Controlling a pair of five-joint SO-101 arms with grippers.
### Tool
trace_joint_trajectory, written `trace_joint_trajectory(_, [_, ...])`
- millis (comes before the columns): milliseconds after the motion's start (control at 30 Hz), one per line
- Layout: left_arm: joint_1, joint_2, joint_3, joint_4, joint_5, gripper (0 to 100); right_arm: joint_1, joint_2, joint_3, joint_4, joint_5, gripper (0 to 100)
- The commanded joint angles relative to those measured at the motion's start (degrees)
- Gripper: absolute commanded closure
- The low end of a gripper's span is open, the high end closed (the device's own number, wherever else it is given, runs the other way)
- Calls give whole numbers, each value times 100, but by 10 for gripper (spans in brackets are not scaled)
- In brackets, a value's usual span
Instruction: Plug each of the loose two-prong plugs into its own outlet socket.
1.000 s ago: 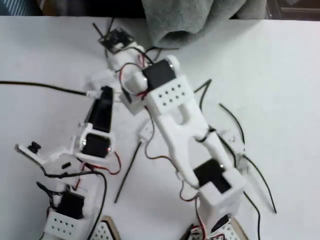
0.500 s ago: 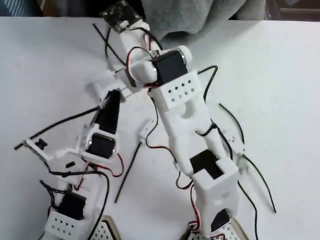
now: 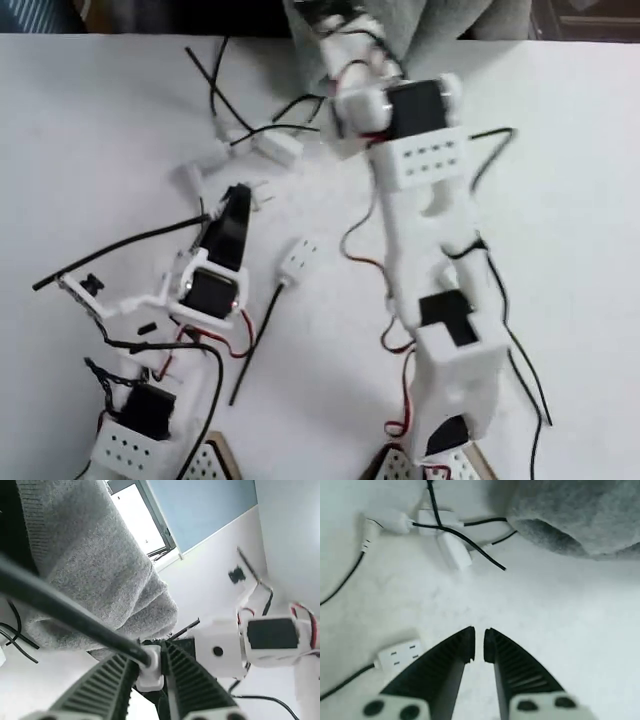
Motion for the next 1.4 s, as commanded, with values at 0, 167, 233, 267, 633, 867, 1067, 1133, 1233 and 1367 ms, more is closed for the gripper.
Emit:
trace_joint_trajectory(0, [-171, -48, -35, -299, 44, 976, 163, -1077, 1354, 22, 536, 957])
trace_joint_trajectory(167, [-163, -48, -35, -290, 44, 976, -743, -2053, 2989, 4, 958, 957])
trace_joint_trajectory(233, [-163, -48, -35, -290, 44, 976, -1218, -2211, 3226, -4, 862, 957])
trace_joint_trajectory(267, [-163, -48, -35, -290, 44, 976, -1420, -2211, 3244, -31, 818, 957])
trace_joint_trajectory(633, [-154, -48, -35, -53, 44, 976, -1666, -1007, 1916, -611, 624, 957])
trace_joint_trajectory(867, [-145, -48, -35, -44, 44, 976, -1719, -57, -369, -4, 624, 957])
trace_joint_trajectory(1067, [-145, -40, -35, -44, 44, 976, -1719, 154, -651, -4, 492, 957])
trace_joint_trajectory(1133, [-145, -40, -35, -44, 35, 976, -1692, 145, -651, -4, 413, 957])
trace_joint_trajectory(1233, [-154, -31, -35, -44, 18, 976, -1490, 119, -659, -4, 413, 957])
trace_joint_trajectory(1367, [-189, -31, -35, 70, 9, 976, -804, 119, -651, 22, 396, 957])
